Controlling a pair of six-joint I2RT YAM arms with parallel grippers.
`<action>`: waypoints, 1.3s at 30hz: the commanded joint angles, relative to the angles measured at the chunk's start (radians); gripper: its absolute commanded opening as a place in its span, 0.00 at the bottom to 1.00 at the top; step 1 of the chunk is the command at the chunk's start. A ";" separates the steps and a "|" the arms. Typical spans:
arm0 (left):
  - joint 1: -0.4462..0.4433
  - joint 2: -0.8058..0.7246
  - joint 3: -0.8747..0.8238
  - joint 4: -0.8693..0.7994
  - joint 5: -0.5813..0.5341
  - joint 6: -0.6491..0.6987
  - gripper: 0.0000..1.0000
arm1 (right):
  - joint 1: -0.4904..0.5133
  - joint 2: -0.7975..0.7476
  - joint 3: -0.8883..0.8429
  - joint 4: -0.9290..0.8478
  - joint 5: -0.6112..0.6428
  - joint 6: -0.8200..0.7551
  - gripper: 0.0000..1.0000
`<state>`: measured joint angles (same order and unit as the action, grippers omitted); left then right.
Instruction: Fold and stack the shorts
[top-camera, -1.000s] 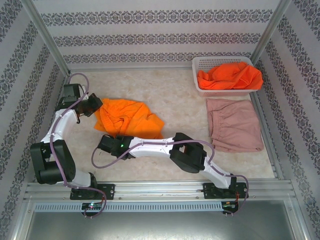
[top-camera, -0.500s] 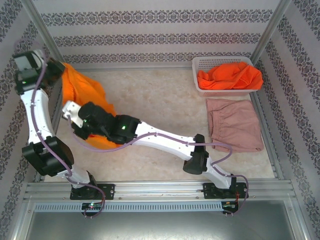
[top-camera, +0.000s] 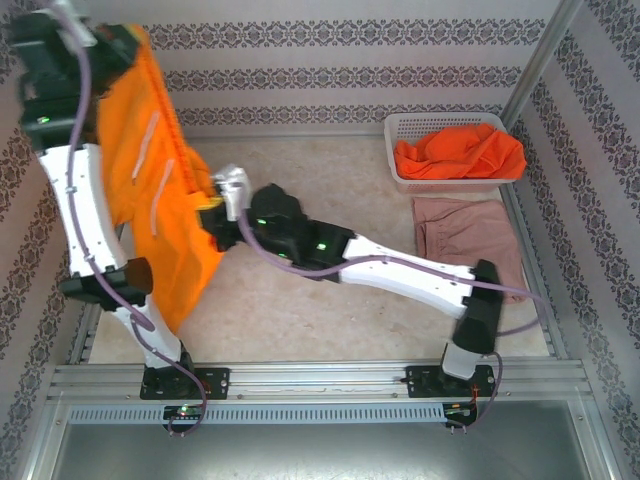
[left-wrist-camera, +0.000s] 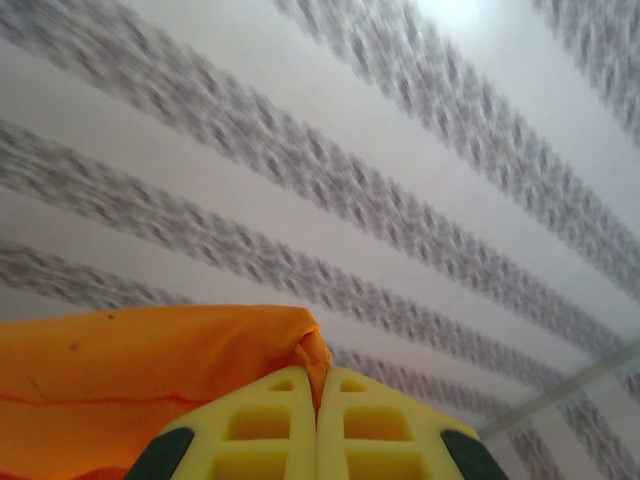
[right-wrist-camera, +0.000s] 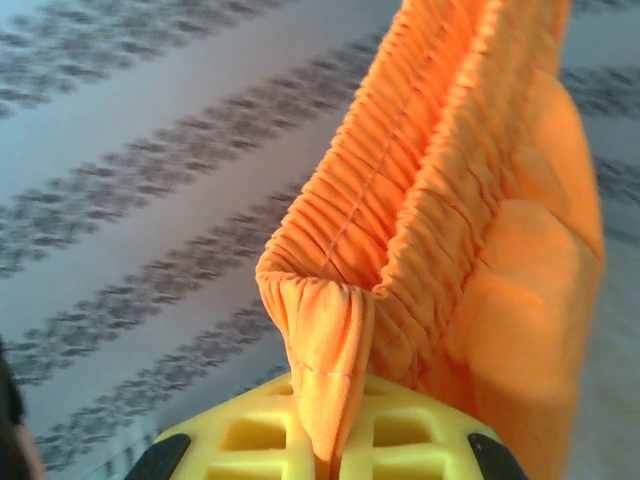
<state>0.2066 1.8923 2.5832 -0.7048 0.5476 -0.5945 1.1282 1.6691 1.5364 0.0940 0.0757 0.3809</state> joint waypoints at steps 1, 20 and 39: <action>-0.144 0.123 0.011 0.021 -0.137 0.087 0.00 | -0.038 -0.156 -0.291 0.103 0.065 0.238 0.00; -0.651 0.775 0.096 0.453 -0.270 0.070 0.00 | -0.148 -0.591 -1.261 -0.089 0.404 0.925 0.08; -0.634 0.533 0.135 0.354 -0.178 0.139 1.00 | -0.171 -1.207 -1.133 -0.538 0.549 0.591 0.78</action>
<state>-0.4370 2.5515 2.6987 -0.3134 0.3317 -0.5034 0.9642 0.5133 0.3271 -0.3847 0.5556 1.1503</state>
